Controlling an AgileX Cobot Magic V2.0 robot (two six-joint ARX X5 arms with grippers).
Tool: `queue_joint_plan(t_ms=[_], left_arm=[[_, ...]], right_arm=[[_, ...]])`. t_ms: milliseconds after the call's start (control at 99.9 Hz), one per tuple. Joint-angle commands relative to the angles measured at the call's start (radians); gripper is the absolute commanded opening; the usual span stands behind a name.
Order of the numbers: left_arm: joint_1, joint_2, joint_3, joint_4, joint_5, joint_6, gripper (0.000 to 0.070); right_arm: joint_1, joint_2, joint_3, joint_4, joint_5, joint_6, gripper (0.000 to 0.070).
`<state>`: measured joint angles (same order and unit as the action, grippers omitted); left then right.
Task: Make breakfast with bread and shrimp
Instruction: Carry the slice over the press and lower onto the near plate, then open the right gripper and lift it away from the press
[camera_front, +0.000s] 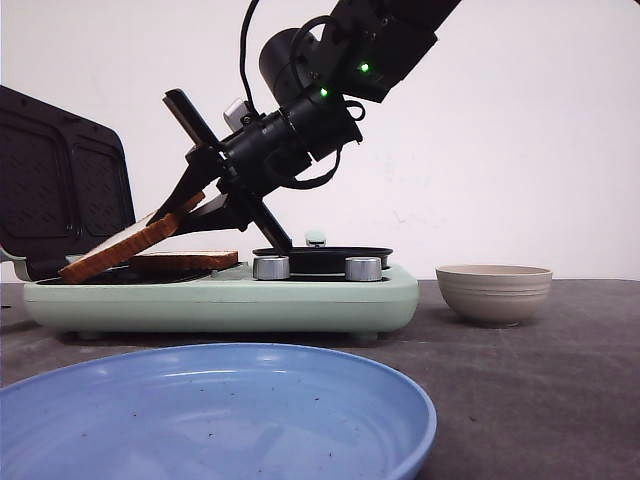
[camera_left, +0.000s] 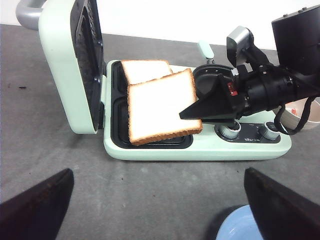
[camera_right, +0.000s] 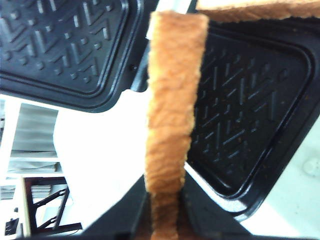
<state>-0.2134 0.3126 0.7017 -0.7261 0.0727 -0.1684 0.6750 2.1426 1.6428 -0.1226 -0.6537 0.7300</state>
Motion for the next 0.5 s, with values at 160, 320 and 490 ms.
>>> queue_joint_plan(t_ms=[160,320,490], left_arm=[[-0.001,-0.001,0.006,0.011,-0.006,-0.005,0.0700],[-0.001,-0.001,0.006,0.011,-0.006,-0.005,0.0700],[-0.001,-0.001,0.006,0.011,-0.006,-0.004,0.0700]], right_arm=[[0.010,0.025,0.027,-0.013,0.046,-0.017,0.0367],[0.010,0.021,0.028,-0.041,0.069,-0.035,0.0428],[0.010,0.019,0.039,-0.102,0.106,-0.093,0.0429]])
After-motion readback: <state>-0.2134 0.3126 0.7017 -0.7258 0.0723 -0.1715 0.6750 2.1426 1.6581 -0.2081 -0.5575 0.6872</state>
